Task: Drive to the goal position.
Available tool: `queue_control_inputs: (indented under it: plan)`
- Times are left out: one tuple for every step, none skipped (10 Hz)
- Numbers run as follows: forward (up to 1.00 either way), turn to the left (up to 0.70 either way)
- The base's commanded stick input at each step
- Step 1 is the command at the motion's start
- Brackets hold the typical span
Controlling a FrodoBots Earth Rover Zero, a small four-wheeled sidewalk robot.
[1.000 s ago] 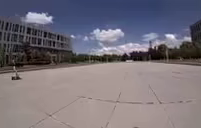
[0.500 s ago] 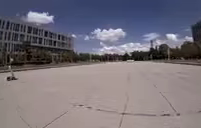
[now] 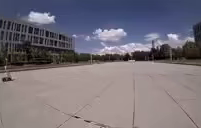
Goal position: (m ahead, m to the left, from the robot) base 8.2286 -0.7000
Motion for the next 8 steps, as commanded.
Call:
queue_control_inputs:
  plan:
    - [0.7,-0.12]
    - [0.7,-0.05]
    - [0.7,0.0]
    - [0.7,0.0]
    - [0.7,0.0]
    - [0.7,0.0]
    - [0.7,0.0]
    - [0.7,0.0]
